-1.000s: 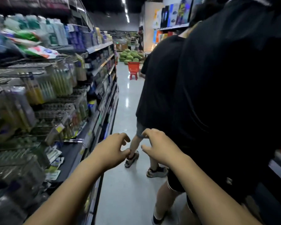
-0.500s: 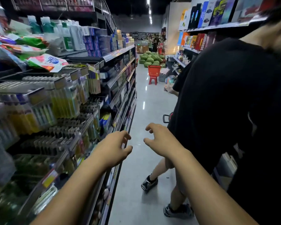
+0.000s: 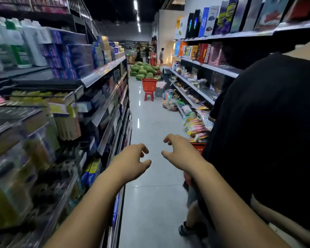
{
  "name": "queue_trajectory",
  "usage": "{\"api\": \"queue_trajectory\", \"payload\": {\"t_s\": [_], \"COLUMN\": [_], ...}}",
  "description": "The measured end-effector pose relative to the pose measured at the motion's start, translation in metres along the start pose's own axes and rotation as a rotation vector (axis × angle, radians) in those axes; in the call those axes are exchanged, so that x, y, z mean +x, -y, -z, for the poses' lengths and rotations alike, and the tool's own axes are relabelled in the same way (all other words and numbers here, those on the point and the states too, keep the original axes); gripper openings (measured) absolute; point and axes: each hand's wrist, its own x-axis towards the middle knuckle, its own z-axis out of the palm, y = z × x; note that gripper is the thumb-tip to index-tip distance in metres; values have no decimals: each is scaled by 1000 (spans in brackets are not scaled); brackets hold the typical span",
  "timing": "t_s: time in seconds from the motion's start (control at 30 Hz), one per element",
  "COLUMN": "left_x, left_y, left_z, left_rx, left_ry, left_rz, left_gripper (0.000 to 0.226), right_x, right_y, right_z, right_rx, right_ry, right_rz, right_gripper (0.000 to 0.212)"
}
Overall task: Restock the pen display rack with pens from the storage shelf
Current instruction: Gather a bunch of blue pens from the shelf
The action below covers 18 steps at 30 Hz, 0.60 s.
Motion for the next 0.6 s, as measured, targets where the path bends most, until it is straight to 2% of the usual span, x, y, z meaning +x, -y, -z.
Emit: {"api": "queue_trajectory", "payload": {"t_s": [0.37, 0.6], "left_x": [289, 490], "left_y": [79, 111], "left_z": [-2, 11], "left_rx": [9, -24], "left_ry": [47, 83], "left_rz": [-10, 16], "left_gripper": [38, 37], "right_x": [288, 484], "right_y": [-66, -105], "right_z": [-45, -42], "right_rx": [48, 26], "right_ry": [-26, -29], "right_rz": [-70, -92], "right_gripper": [43, 42]}}
